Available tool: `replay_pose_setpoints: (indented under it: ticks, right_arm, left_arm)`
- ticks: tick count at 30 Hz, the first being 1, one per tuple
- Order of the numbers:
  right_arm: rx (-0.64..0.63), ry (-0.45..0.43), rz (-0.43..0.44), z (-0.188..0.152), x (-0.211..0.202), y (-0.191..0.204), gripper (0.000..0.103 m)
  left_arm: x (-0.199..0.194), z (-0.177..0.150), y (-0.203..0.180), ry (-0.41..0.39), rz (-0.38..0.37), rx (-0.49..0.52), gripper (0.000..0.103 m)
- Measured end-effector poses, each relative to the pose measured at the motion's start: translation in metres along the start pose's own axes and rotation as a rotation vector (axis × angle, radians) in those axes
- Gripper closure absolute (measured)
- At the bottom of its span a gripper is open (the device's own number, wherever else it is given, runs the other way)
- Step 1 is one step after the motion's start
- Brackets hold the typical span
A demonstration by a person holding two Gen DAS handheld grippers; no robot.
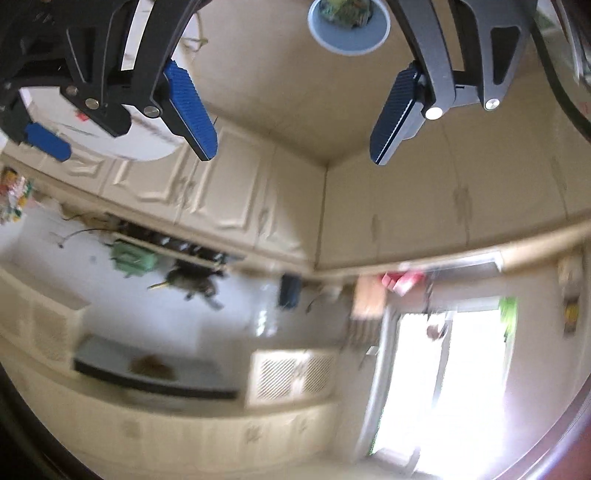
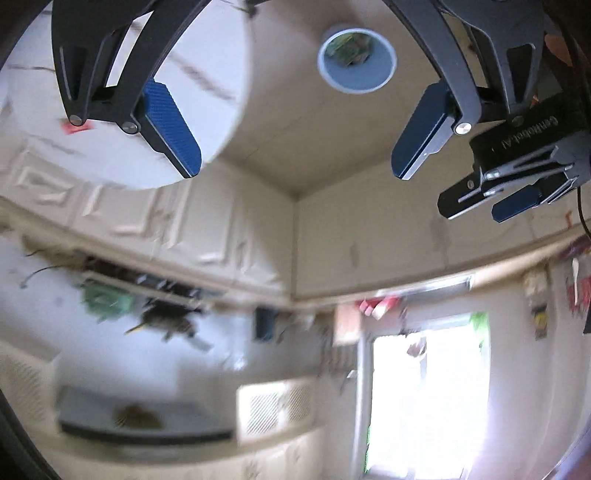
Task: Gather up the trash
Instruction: 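Move both tools back to the table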
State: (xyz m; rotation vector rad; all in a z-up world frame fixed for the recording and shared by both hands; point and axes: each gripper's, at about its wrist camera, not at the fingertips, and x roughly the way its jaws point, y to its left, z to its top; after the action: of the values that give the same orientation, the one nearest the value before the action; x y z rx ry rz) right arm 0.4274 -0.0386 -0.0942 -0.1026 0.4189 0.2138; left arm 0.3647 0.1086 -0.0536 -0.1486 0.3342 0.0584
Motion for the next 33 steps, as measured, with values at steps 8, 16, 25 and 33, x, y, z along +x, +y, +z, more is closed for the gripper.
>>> replay_pose_setpoints:
  ticks: [8,16,25,33]
  right_arm:
    - [0.083,-0.104,-0.203,-0.002,-0.110,-0.092,0.000]
    - [0.164,-0.127,-0.342,-0.026,-0.167,-0.173,0.000]
    - [0.236,-0.088,-0.415,-0.057,-0.174,-0.241,0.000]
    - [0.264,0.049,-0.488,-0.090,-0.142,-0.303,0.000]
  left_arm:
    - [-0.071,-0.047,-0.117,-0.163,-0.095,0.114,0.009]
    - [-0.092,-0.145,-0.161,-0.196,-0.152,0.207,0.007]
    - [-0.074,-0.128,-0.231,-0.116,-0.163,0.241,0.001]
    - [0.023,-0.100,-0.257,0.102,-0.195,0.240,0.001]
